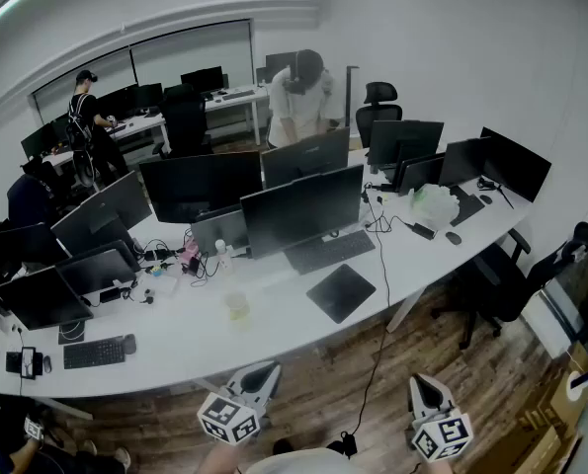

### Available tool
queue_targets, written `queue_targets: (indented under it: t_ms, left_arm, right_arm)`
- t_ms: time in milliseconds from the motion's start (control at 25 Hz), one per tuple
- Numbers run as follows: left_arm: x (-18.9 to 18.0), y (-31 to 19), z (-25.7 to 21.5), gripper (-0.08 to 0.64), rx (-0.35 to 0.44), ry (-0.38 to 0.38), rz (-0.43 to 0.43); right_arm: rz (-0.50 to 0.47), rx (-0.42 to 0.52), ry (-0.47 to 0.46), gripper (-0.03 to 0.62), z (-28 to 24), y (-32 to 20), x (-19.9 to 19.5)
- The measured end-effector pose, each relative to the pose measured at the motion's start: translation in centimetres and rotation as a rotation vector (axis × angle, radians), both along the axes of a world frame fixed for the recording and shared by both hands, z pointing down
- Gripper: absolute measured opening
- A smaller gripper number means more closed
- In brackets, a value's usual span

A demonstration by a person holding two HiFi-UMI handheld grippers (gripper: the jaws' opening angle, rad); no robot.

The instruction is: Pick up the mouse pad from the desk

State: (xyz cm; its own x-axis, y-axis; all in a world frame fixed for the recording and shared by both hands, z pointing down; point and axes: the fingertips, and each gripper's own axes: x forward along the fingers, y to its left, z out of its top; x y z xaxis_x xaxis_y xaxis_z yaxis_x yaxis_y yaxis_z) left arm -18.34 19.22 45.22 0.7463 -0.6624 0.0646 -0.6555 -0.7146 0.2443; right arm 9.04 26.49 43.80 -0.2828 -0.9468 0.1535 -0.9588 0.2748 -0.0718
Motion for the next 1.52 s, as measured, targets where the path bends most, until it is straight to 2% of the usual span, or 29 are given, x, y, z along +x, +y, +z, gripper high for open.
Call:
queue_targets:
  t_ms: [480, 840, 1080, 1360, 1520]
  left_arm:
    - [0.2, -0.3, 0.0, 0.017, -0.006, -0.003, -0.005]
    - [0.4, -0.3, 0.4, 0.018, -0.013, -0.009, -0.008]
    - [0.9, -0.2, 0.4, 0.076, -0.014, 0.003, -0.012]
    - [1.6, -0.2, 0.5, 0.204, -0.023, 0.006, -0.033]
    - [1.9, -0.1, 0.4, 0.239, -0.02, 0.008, -0.045]
  right_arm:
    - [-0.024, 0.005, 0.004, 0.011, -0.2, -0.7, -0.4]
    - [0.01, -0.011, -0.022, 0.011, 0.3, -1.0, 0.3]
    - [-0.001, -0.016, -0.041, 0.011, 0.7, -1.1, 0.8]
    - [-0.019, -0.027, -0.041, 0.011, 0.9, -1.3, 1.5]
    - [-0.038, -0.028, -0.045, 0.011, 1.2, -1.5, 1.8]
